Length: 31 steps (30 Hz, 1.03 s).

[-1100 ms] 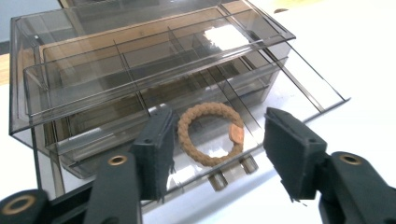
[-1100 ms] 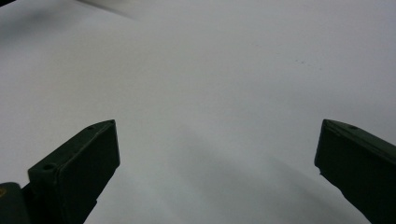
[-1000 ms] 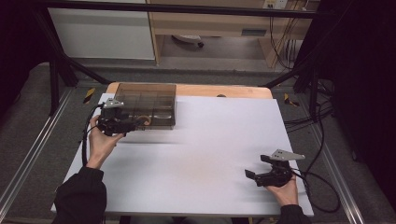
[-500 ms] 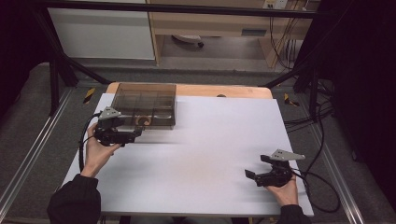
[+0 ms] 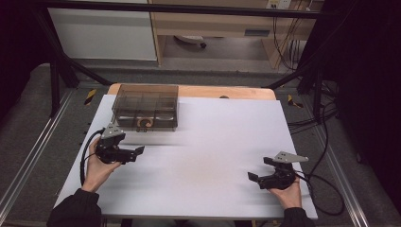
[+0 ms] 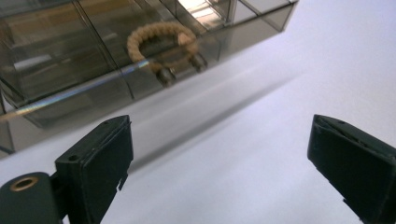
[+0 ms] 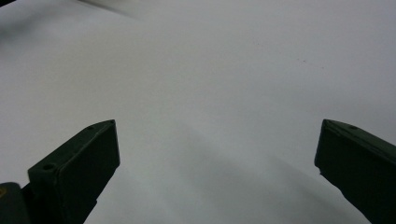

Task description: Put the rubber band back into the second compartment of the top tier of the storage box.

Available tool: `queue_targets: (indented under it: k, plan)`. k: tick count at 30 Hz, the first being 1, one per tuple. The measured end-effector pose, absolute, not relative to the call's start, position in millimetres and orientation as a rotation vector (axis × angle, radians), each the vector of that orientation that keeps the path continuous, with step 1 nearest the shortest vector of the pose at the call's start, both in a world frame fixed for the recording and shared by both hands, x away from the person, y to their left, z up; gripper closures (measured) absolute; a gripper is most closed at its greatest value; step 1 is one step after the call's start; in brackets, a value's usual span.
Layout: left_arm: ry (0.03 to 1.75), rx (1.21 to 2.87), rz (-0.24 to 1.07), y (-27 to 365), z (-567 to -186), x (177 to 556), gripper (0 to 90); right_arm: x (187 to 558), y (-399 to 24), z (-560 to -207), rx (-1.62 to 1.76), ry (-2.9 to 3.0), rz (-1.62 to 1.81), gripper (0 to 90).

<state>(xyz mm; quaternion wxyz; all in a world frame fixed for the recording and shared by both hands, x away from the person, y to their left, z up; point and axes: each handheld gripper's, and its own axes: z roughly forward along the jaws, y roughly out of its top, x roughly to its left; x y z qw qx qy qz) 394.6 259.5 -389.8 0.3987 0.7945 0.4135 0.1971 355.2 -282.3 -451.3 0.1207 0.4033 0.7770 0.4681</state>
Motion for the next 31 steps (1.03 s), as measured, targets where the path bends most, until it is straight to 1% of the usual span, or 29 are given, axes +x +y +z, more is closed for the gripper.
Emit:
queue_targets:
  k: [10,22,31]
  plan:
    - [1.042,2.013,0.488,269.2,-411.5,376.8,6.2,354.7,-282.1,-451.4,1.181,2.272,1.366,0.7]
    - [1.054,2.007,0.473,287.4,-433.9,364.4,6.3,354.2,-281.1,-452.1,1.184,2.285,1.361,0.7]
    - [1.043,2.016,0.457,288.5,-441.1,361.7,6.3,354.8,-280.6,-453.0,1.174,2.288,1.359,0.7]
